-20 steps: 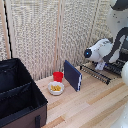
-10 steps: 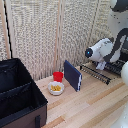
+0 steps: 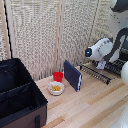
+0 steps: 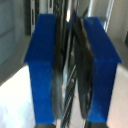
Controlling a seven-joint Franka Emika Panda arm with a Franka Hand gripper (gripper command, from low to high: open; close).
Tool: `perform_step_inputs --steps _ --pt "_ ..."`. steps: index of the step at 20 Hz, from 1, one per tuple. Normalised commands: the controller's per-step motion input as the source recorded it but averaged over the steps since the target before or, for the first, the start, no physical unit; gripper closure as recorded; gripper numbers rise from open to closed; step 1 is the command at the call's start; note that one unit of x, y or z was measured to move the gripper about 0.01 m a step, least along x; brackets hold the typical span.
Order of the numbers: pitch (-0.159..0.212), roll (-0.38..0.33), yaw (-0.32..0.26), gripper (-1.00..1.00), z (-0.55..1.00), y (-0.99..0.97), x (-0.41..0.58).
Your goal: With care, position your gripper close to the oven tray handle. Make sure to grip the handle tightly. Delicately and attentively pull the tray out from the oven.
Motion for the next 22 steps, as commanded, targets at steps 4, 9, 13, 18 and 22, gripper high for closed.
perform_step_inputs --steps 4,9,13,18,22 --pt "0.04 0.146 -0.341 1.0 0.12 0.01 0.0" --pt "0.015 0.155 -0.292 1.0 0.16 0.15 0.0" --pt "0.0 0.082 -0.259 1.0 0.09 0.38 0.0" --pt "-0.018 -0.006 -0.225 1.0 -0.06 0.65 0.0" --pt "-0.01 -0.032 -0.2 1.0 -0.14 0.71 0.0"
